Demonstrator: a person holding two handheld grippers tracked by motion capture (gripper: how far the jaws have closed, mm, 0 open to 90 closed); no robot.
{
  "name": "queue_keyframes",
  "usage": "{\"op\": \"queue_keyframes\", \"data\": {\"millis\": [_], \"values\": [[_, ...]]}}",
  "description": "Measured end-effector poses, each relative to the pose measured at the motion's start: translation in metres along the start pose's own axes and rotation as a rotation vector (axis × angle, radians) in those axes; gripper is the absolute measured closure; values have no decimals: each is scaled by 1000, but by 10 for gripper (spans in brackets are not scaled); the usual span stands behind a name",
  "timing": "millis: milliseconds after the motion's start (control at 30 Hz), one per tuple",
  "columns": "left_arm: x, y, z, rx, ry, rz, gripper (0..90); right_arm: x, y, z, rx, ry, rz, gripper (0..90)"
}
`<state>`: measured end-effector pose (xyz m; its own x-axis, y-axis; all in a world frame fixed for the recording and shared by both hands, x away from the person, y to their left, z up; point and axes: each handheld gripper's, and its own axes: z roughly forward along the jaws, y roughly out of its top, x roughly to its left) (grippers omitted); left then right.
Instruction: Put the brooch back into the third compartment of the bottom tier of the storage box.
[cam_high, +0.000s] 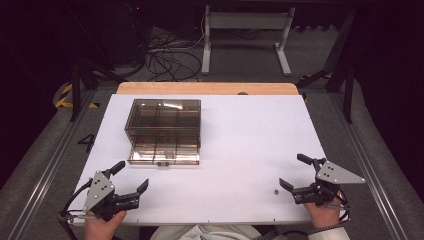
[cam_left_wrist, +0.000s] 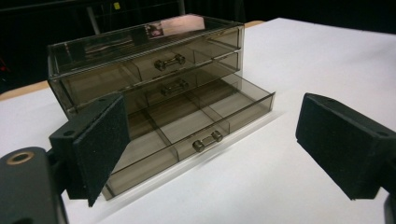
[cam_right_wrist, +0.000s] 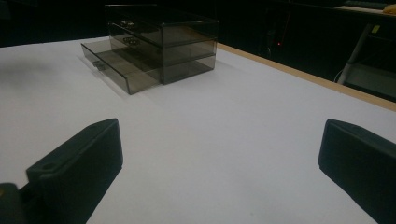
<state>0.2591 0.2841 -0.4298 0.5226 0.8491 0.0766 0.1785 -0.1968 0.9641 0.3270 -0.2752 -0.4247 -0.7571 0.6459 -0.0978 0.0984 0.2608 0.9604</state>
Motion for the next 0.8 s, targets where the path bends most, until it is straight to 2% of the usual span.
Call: {"op": "queue_keyframes", "data": {"millis": [167,400,633,800], "values": [[2,0,-1,0,8,-14,107,1,2,0,-8,11,3,6],[0,0,-2,6,24,17,111,3,3,2,-1,19,-14,8],[0,0,-2,5,28,23,111,4,4,1,-8,25,-7,9],[-2,0,-2,5,37,42,111,4,5,1,-6,31,-9,12]]}}
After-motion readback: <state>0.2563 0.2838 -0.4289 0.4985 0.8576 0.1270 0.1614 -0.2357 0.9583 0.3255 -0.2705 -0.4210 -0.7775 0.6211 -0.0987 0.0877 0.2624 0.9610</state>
